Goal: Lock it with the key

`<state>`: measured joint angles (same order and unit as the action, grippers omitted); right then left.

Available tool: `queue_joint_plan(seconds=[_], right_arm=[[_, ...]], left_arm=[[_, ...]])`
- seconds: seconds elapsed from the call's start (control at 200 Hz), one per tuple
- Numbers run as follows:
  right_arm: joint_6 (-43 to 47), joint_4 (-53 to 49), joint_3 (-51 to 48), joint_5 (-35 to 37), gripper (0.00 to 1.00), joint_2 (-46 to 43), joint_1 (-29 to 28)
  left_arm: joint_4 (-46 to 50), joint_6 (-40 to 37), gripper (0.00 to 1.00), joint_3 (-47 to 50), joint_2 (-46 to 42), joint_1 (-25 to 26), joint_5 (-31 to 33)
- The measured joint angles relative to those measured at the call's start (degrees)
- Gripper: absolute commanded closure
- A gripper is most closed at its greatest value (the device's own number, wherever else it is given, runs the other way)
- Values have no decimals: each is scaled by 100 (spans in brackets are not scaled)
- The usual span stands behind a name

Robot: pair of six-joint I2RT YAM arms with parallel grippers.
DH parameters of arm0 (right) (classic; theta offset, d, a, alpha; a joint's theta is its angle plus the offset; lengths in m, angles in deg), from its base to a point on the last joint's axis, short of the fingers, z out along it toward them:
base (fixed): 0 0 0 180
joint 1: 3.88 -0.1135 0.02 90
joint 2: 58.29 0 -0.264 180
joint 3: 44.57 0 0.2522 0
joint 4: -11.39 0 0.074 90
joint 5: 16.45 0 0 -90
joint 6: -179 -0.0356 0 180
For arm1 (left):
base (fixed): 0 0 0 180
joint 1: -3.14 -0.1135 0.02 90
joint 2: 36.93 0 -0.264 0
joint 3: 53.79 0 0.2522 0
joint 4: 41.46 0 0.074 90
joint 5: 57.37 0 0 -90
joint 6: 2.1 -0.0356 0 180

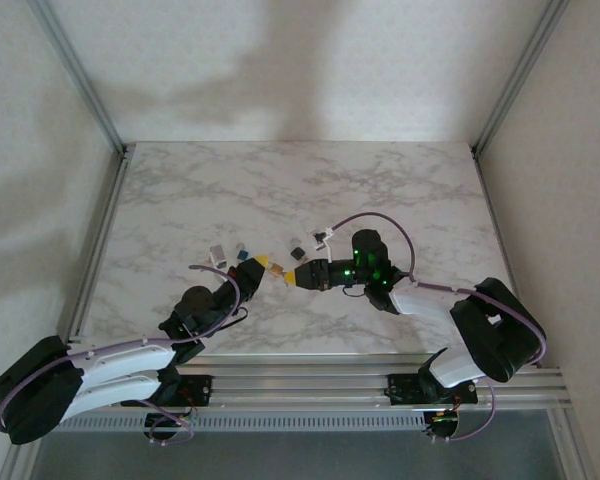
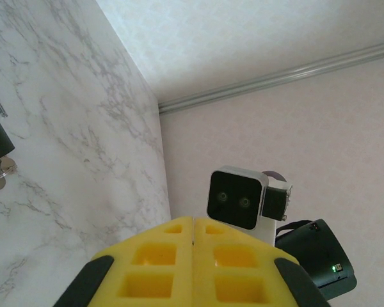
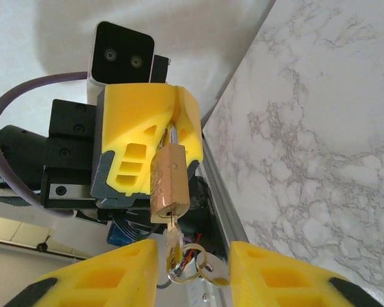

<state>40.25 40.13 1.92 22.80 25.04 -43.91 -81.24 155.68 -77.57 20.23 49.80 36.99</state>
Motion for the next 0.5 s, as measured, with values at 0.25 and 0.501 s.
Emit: queue_joint_plan(seconds=[0.25, 0.501], right_arm=[[-15, 20, 4, 13, 70, 0, -2], [-61, 105, 35, 13, 73, 37, -4]], left_arm=[[-87, 2, 100, 52, 11, 0, -2], [-118, 44, 100, 66, 103, 0, -4]])
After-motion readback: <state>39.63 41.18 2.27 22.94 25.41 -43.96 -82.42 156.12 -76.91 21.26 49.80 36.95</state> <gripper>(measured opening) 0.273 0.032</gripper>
